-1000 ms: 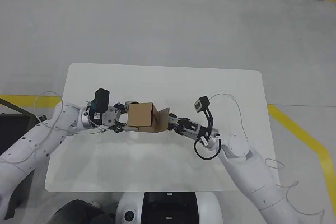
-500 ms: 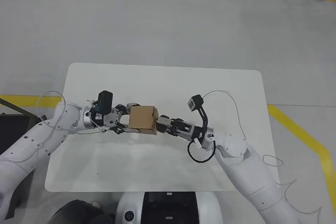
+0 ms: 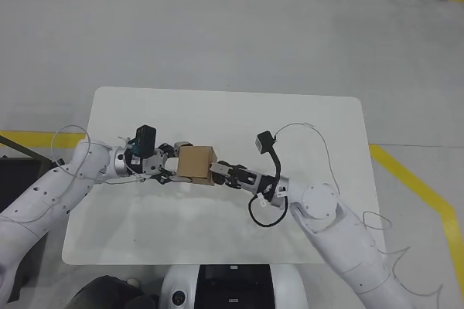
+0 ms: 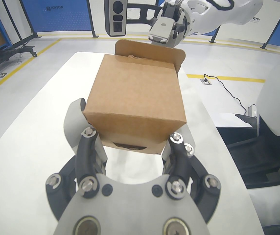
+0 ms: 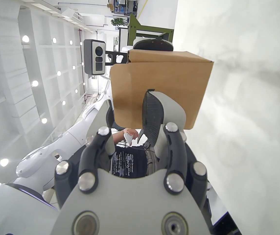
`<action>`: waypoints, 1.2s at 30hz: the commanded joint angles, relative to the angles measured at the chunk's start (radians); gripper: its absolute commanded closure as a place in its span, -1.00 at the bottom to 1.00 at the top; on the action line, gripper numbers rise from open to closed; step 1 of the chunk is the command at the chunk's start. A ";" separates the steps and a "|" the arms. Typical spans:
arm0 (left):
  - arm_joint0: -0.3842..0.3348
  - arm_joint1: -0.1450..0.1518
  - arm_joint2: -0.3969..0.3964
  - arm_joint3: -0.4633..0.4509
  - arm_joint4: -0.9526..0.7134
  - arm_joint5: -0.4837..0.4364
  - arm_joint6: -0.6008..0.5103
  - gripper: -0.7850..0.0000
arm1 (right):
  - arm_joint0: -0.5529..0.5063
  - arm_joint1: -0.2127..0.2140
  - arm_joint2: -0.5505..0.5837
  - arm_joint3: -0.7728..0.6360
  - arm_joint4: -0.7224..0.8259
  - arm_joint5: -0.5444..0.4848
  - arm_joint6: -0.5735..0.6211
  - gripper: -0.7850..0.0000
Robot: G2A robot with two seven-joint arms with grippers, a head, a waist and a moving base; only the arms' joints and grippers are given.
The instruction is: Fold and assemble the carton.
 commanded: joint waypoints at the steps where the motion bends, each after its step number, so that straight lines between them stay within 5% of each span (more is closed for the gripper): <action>1: 0.001 -0.001 -0.002 0.001 0.002 0.000 0.000 0.76 | -0.003 0.001 0.003 -0.006 -0.006 0.006 0.000 0.18; 23: 0.007 -0.008 -0.015 0.008 0.019 0.000 0.000 0.80 | 0.015 0.004 0.001 -0.018 -0.076 0.119 -0.023 0.22; 36: 0.012 -0.004 -0.024 0.004 0.013 0.000 0.000 0.82 | 0.012 0.005 0.007 -0.023 -0.079 0.129 -0.036 0.47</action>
